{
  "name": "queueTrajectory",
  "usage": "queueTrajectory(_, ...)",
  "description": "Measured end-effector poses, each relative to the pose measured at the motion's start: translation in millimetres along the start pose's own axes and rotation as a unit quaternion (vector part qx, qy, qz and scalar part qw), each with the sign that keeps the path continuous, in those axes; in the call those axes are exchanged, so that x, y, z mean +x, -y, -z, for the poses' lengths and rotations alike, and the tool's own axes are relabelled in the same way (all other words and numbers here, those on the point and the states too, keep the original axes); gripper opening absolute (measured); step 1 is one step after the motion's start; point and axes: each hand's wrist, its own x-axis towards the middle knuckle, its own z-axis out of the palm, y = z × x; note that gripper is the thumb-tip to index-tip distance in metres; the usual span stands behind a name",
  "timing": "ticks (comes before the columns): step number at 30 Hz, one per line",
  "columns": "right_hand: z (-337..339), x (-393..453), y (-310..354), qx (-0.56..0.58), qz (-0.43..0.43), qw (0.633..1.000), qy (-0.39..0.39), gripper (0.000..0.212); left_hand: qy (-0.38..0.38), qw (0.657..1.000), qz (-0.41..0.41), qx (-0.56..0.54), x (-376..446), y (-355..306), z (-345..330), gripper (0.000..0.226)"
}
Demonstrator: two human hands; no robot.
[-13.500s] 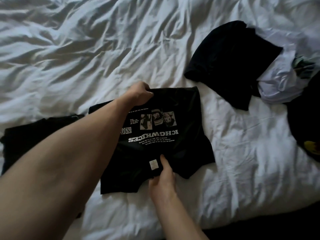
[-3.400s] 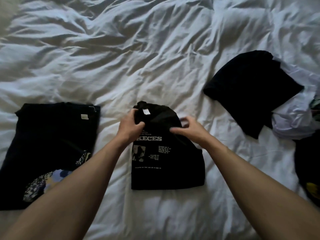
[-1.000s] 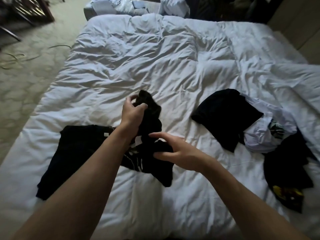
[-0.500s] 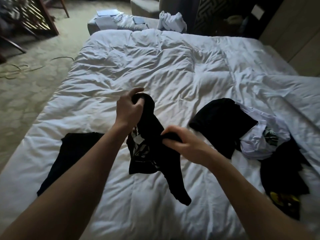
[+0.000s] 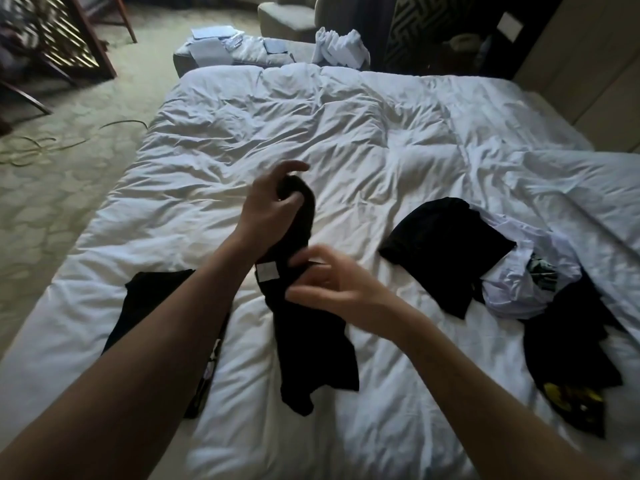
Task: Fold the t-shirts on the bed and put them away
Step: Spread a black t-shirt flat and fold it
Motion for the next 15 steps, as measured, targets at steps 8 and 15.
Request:
queueTrajectory(8,58.6,49.9,10.4,-0.289,0.041,0.936,-0.196,0.058,0.164,0.947,0.049,-0.272,-4.6,-14.5,1.2,0.062)
queueTrajectory(15,63.3,54.7,22.0,-0.218,0.041,0.965,-0.139,0.028,0.011,0.990,0.044,-0.136,-42.2,17.0,-22.8,0.072)
